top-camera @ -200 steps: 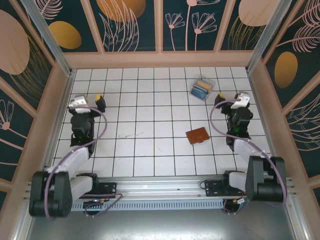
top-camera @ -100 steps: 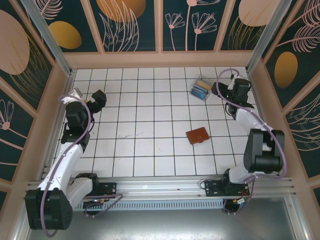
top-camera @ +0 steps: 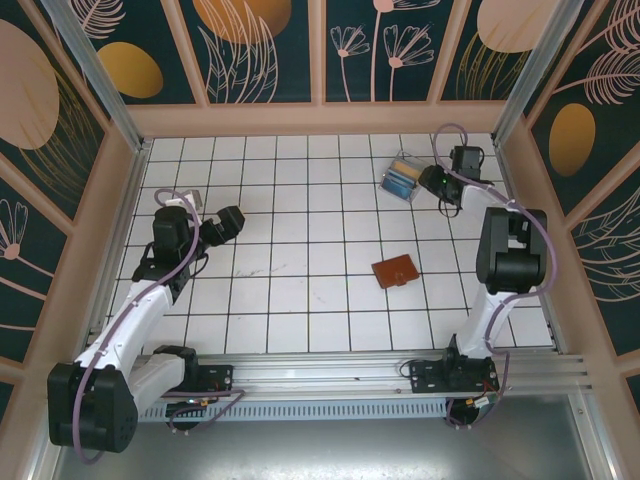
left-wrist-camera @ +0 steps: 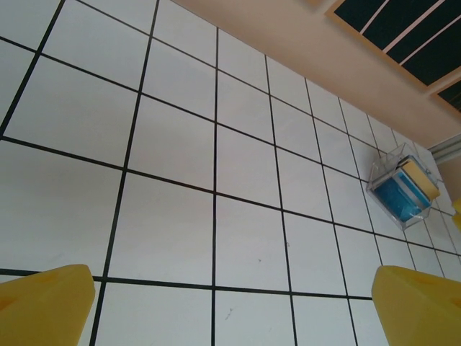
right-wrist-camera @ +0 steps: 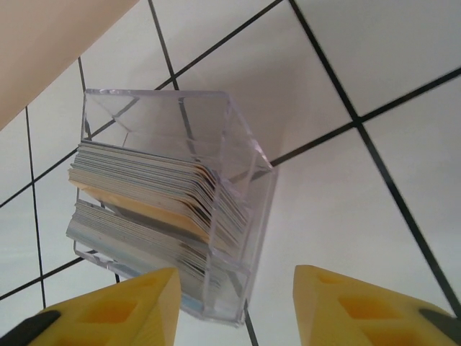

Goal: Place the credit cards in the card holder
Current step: Move the storage box to the center of the table.

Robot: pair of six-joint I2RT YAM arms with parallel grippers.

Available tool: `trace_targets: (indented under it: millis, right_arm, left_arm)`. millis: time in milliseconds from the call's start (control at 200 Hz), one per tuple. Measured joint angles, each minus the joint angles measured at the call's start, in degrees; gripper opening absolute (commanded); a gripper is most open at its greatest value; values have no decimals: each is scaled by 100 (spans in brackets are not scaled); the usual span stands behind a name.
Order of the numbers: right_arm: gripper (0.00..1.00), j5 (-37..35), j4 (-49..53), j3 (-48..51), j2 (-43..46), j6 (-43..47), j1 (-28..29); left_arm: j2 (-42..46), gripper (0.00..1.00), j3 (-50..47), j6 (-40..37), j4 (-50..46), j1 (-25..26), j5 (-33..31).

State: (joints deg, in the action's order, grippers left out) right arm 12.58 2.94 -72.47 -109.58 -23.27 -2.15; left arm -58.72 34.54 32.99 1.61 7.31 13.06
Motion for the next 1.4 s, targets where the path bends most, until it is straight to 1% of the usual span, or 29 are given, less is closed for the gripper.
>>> trace_targets:
  millis: [115,215,380,516,681,901,1101,1176,1401]
  right_arm:
    - [42,-28,131,-59,-116,-7,83]
    - [33,-26,236,-101,-177,-7,122]
    - [26,-24,363,-334,-308,35,125]
    - [25,-26,358,-518,-470,39,131]
    - [22,24,400,-645,-612,42,142]
    - [12,-74,424,-656,-638,133,238]
    - [5,-162,417,-667,-636,404,269]
    - [1,-188,413,-667,-632,647,286]
    - [0,-223,448,-691,-629,1401,389]
  left_arm:
    - [-146,99,127,-66,-44,0,2]
    - [-262,99,203,-109,-59,0,0]
    - [-374,99,225,-127,-59,0,2]
    - [-413,99,275,-127,-59,0,0]
    - [-413,99,352,-127,-92,0,-22]
    - [-400,99,374,-125,-146,0,-74]
    - [-337,99,382,-125,-184,0,-177]
    - [-293,99,382,-103,-184,0,-245]
    - [-129,99,382,-17,-186,0,-409]
